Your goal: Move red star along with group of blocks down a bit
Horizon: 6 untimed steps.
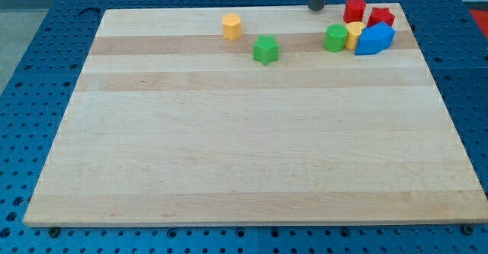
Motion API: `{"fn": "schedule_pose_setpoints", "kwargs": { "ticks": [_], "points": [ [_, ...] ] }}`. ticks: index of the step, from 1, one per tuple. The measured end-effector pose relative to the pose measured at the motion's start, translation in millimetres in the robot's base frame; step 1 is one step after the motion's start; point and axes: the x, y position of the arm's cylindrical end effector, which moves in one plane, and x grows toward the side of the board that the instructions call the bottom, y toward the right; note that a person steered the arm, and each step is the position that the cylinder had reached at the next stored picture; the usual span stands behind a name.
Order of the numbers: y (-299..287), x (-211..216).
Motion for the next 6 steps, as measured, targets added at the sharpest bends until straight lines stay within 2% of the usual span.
{"fn": "schedule_pose_setpoints", "kwargs": {
  "ticks": [1,2,3,4,5,6],
  "points": [
    [88,0],
    [141,0],
    [157,13],
    [130,36],
    [51,72],
    [-2,106]
  ]
}}
